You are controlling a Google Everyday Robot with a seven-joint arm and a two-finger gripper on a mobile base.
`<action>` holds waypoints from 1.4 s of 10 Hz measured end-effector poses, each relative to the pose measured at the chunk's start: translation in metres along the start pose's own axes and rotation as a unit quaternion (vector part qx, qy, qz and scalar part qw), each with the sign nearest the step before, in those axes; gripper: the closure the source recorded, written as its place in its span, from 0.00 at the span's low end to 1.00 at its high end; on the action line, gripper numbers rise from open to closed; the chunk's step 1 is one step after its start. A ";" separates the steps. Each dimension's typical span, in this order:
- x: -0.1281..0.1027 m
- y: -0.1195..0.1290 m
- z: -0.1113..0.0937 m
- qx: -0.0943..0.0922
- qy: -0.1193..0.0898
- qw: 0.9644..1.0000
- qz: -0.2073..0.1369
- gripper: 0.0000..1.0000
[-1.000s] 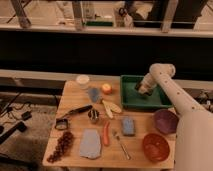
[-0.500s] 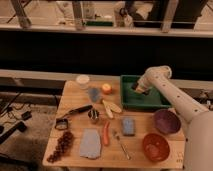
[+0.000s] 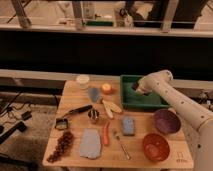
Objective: Wipe tray with eraser
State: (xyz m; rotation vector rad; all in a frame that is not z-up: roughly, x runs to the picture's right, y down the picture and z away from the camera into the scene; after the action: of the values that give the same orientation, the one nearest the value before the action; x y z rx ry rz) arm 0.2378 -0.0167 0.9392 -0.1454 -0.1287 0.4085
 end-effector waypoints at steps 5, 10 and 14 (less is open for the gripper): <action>-0.002 0.000 0.000 0.000 -0.001 1.000 -0.001 0.33; -0.003 0.000 0.001 0.000 -0.001 1.000 -0.001 0.20; -0.003 0.000 0.001 0.000 -0.001 1.000 -0.001 0.20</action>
State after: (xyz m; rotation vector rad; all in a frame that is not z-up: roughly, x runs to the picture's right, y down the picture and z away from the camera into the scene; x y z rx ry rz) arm 0.2353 -0.0177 0.9396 -0.1452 -0.1310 0.4068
